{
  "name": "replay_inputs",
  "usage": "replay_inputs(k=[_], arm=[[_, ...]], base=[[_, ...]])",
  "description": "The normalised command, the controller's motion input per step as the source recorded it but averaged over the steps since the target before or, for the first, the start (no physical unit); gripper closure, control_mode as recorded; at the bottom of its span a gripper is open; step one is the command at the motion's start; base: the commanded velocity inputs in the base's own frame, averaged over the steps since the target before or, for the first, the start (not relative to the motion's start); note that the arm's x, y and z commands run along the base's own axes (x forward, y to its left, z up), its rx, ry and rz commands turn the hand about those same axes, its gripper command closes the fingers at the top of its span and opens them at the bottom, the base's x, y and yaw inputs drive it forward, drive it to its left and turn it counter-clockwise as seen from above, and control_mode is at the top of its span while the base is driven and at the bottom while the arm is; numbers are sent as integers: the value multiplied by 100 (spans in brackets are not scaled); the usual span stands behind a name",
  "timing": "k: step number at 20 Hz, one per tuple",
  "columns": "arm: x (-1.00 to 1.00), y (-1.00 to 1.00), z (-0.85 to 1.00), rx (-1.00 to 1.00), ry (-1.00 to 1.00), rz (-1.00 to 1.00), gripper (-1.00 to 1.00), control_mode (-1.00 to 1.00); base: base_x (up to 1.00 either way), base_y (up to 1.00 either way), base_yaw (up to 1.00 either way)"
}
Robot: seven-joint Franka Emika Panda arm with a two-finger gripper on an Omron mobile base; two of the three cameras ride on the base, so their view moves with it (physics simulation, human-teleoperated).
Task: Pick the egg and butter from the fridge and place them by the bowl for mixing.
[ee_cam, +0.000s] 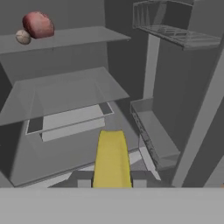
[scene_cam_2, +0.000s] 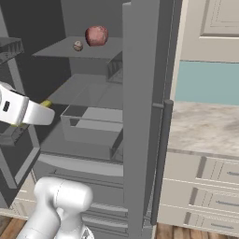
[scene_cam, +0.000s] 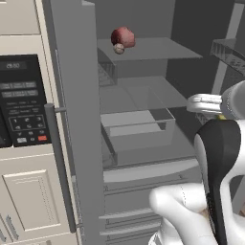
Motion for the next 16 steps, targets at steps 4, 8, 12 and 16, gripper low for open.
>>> replay_inputs(k=[4, 8, 12, 16], arm=[[0, 0, 0, 0, 0, 0, 100, 100], [0, 0, 0, 0, 0, 0, 100, 100], [0, 0, 0, 0, 0, 0, 100, 100], [0, 0, 0, 0, 0, 0, 100, 100]], base=[[0, 0, 0], [-16, 0, 0], [-46, 3, 0], [-53, 12, 0]])
